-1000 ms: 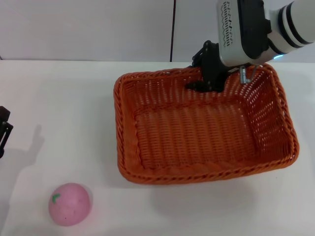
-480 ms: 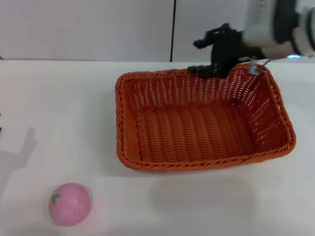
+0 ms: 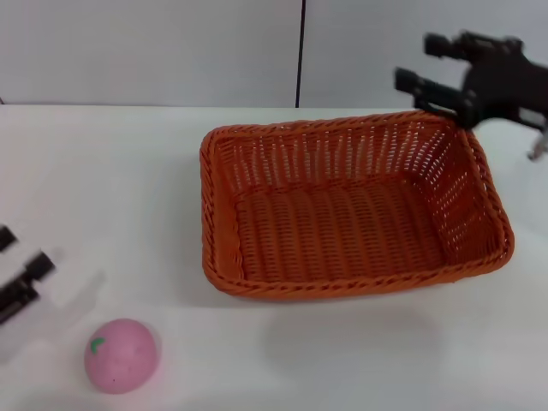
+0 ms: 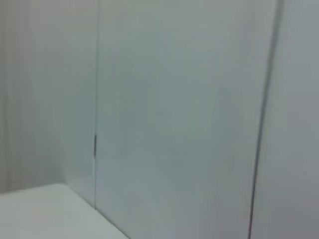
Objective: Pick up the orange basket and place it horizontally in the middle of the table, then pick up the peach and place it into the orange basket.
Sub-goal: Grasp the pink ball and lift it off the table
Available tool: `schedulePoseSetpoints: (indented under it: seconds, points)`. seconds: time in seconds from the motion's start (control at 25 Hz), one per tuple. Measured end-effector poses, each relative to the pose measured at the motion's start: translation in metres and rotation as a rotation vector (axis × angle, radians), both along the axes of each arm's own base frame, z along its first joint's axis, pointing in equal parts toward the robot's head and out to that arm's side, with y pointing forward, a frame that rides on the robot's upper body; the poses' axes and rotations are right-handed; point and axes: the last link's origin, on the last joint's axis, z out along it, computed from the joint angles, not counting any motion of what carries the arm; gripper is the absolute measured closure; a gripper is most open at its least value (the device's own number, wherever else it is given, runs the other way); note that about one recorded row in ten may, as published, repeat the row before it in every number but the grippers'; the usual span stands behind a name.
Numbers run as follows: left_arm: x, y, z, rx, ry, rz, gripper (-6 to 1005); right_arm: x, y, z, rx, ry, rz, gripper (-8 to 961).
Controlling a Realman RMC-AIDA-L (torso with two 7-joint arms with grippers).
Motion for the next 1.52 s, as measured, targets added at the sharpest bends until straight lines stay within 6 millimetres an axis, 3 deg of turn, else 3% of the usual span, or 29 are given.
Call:
schedulePoseSetpoints:
  seconds: [0.2, 0.48, 0.84, 1.2, 1.52]
  points:
    - [0.002, -0.003, -0.018, -0.145, 0.079, -0.04, 189, 0.018, -0.024, 0.001, -0.015, 0.143, -0.014, 340]
    - [0.007, -0.01, -0.022, -0.279, 0.067, -0.079, 190, 0.042, -0.055, 0.016, 0.039, 0.351, -0.008, 341]
    - [0.008, -0.015, -0.025, -0.316, 0.059, -0.081, 190, 0.045, -0.061, 0.021, 0.04, 0.391, 0.01, 342]
    - [0.004, -0.013, -0.045, -0.289, 0.117, -0.074, 190, 0.045, -0.065, 0.017, 0.015, 0.41, 0.017, 342]
    - [0.0, -0.013, -0.049, -0.319, 0.137, -0.056, 191, 0.052, -0.069, 0.016, 0.006, 0.434, 0.001, 343]
